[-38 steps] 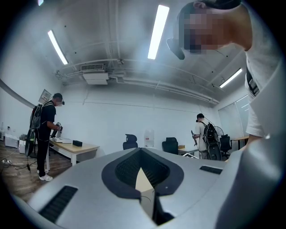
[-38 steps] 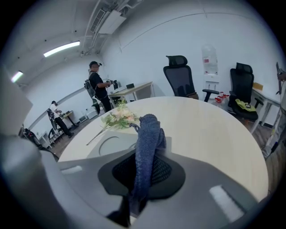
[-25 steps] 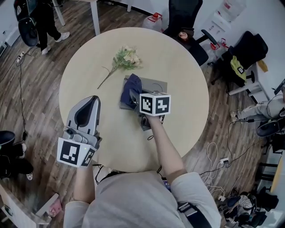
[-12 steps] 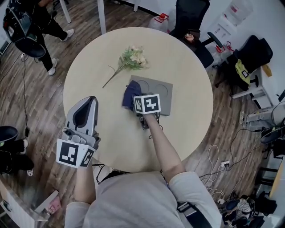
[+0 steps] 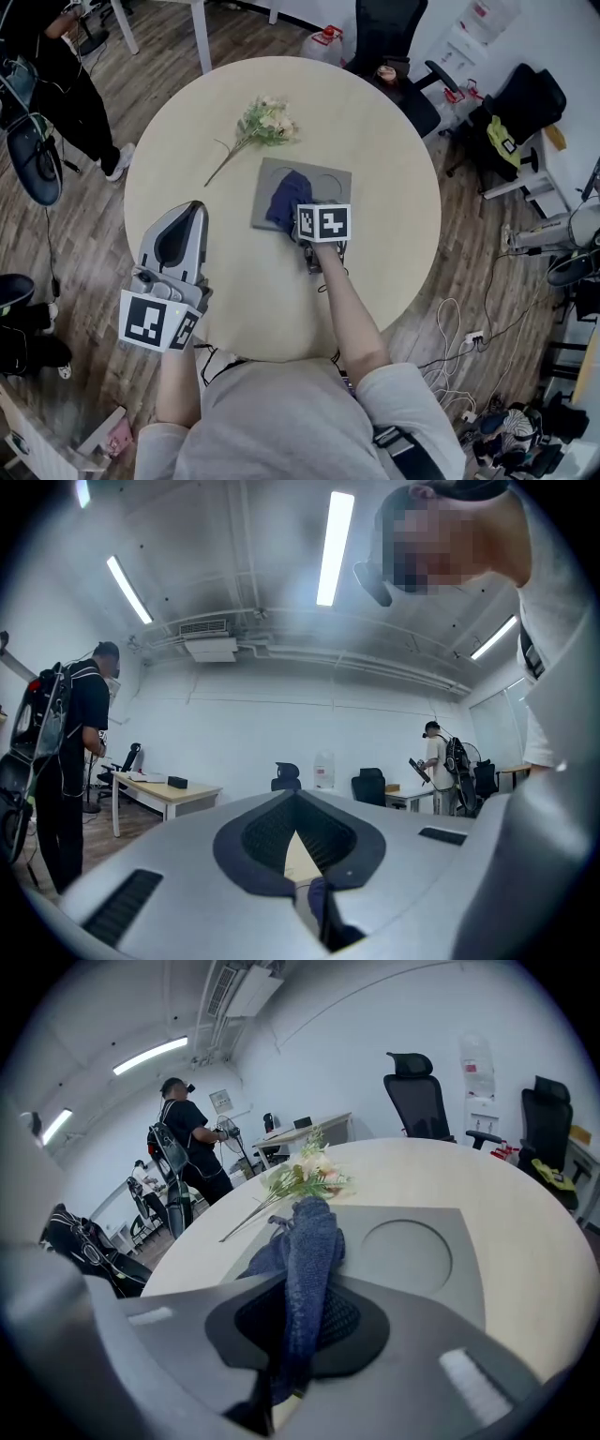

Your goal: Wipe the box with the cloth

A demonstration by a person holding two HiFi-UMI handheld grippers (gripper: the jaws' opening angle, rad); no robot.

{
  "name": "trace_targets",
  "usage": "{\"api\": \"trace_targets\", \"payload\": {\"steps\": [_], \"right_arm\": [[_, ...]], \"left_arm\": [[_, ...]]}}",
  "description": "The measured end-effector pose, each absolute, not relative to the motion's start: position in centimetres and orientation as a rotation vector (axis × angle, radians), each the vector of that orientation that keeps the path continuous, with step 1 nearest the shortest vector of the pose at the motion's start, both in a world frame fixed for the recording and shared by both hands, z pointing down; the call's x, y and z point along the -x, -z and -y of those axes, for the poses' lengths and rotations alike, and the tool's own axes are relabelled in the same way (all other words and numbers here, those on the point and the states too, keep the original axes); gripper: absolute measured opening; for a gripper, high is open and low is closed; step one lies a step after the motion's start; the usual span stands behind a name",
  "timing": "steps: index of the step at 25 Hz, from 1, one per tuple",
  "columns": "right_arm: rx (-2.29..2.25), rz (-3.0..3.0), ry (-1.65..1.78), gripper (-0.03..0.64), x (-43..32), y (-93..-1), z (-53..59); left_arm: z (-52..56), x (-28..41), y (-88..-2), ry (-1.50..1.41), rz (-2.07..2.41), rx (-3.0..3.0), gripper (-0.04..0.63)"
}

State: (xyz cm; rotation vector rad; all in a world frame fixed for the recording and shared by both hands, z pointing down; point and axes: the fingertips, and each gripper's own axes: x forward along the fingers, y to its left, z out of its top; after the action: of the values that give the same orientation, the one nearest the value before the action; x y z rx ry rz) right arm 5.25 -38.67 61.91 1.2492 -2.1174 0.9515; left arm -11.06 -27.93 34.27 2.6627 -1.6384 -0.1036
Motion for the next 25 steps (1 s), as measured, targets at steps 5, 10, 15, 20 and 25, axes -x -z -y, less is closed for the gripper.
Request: {"api": "trace_targets", "payload": {"steps": [5,10,15,20,25], "right_arm": [[-1.304,2.102,-0.972,0.048,-8.0,-61.8,38.2],[-1.350,2.090,-0.985,0.048,-10.4,-61.8,37.8],[-1.383,2.085,-0.995,0.048,-12.4,-61.9,37.3],[-1.422,2.073,-1.009,0.048,-14.7,-61.9,36.7],[-1.462,2.057,-1.028,0.048,-16.8,-61.9,36.2]], "left_arm": [[27.9,9.8,-34.1,0.100,1.612,-2.679,0.008],[28.0,8.3,-33.9,0.098,1.578,-2.704,0.008],[28.3,6.9,-33.9,0.096,1.544,-2.726,0.008],[28.5,5.4,-33.5,0.103,1.506,-2.751,0.008],[28.9,4.0,-33.2,0.103,1.467,-2.780,0.008]]}}
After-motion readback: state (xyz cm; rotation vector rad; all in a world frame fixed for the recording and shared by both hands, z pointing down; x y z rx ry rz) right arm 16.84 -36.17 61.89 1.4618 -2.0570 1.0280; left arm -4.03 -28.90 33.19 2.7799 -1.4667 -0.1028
